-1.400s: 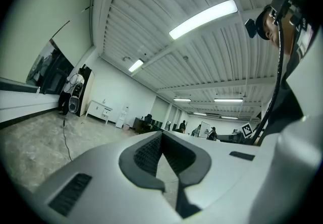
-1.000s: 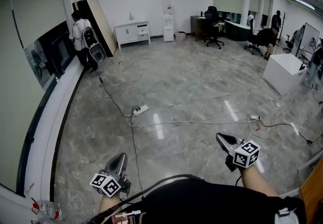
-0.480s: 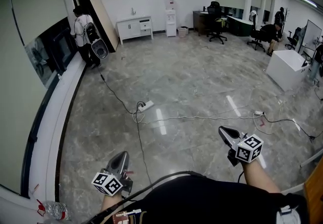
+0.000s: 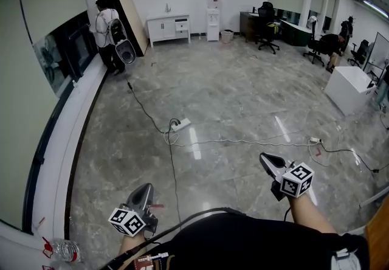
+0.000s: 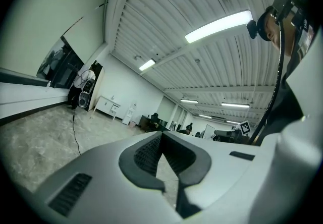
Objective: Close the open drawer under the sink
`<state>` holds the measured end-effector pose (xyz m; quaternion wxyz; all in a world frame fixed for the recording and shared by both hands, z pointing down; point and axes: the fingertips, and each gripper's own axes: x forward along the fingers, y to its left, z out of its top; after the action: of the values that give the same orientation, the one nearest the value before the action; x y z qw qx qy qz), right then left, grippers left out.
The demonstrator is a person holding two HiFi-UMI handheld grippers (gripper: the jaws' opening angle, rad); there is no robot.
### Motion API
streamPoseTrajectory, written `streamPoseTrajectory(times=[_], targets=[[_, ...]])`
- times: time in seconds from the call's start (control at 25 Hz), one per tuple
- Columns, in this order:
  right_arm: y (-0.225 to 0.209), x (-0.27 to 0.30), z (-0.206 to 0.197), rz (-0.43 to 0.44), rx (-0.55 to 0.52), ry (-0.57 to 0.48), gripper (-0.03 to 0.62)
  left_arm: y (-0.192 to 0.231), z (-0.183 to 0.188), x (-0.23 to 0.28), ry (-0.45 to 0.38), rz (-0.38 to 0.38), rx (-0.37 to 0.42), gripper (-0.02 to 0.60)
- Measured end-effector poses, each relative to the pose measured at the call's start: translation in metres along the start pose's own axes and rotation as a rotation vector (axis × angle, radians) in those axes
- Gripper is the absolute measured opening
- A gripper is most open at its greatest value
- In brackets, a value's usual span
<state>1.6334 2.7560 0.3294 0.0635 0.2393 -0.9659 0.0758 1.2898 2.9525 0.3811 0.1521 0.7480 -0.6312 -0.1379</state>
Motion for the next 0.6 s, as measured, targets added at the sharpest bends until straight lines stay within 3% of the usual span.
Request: streamPoseTrajectory(times=[0.32, 0.6], targets=[[-0.057, 0.047, -0.004, 0.056, 0.038, -0.001, 0.002, 0.013, -0.002, 0.041, -0.002, 0.057, 0.004, -0.002], [-0.151, 0.108, 0.026, 0.154, 0.029, -0.005, 0.002, 0.006, 0.029, 0.134, -0.057, 0.123, 0.053, -0.002]])
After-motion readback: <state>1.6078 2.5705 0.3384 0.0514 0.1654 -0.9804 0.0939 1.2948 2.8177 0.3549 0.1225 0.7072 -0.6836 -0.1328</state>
